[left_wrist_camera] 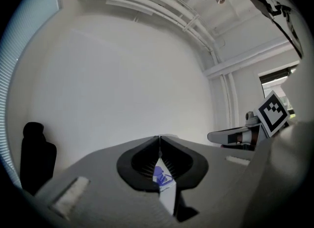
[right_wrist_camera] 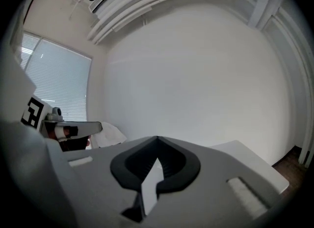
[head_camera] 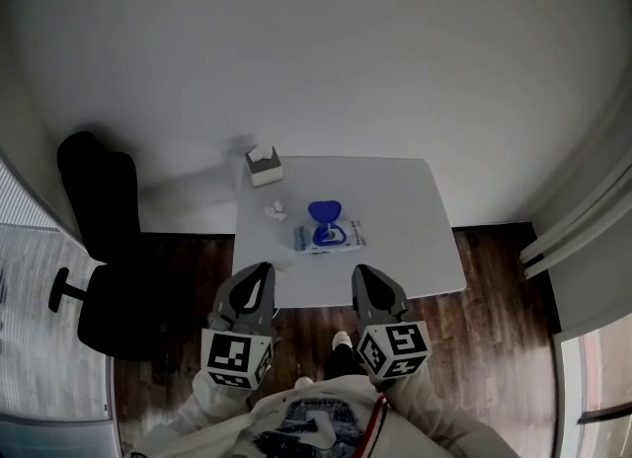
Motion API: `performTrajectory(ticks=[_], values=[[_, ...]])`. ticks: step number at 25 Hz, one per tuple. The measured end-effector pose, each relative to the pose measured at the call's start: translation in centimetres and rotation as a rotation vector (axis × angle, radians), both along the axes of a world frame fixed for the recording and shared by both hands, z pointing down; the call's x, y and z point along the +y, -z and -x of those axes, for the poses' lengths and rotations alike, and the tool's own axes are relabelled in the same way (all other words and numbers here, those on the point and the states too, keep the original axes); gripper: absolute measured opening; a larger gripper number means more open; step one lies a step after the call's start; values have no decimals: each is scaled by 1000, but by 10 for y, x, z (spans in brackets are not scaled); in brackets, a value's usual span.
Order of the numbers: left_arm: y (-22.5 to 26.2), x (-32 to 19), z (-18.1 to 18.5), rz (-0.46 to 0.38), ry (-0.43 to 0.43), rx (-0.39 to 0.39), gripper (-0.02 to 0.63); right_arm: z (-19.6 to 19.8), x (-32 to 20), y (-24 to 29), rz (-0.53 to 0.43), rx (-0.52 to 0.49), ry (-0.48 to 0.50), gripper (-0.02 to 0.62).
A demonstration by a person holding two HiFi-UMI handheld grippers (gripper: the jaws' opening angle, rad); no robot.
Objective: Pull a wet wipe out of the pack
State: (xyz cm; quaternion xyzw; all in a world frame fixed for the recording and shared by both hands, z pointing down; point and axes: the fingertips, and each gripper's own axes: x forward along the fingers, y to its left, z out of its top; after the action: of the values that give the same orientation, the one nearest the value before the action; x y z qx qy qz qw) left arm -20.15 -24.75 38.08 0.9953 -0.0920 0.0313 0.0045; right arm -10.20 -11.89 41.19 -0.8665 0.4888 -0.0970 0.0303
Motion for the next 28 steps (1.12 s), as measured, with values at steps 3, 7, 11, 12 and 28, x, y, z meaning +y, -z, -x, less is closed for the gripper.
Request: performTrajectory(ticks=[3, 7, 11, 12, 28], values=[[10, 9, 11, -18, 1, 20, 15, 14, 6, 10, -11, 11, 9, 5], [14, 21, 24, -23, 4, 25, 15, 28, 18, 18, -15, 16, 12, 5], [8, 30, 22, -8, 3, 9, 14, 28, 26, 21, -4, 27, 13, 3], [8, 33, 21, -9, 5, 9, 15, 27, 28, 22, -5, 31, 15, 3], [22, 74, -18, -47, -2, 15, 15, -7, 67, 37, -36, 58, 22, 3]])
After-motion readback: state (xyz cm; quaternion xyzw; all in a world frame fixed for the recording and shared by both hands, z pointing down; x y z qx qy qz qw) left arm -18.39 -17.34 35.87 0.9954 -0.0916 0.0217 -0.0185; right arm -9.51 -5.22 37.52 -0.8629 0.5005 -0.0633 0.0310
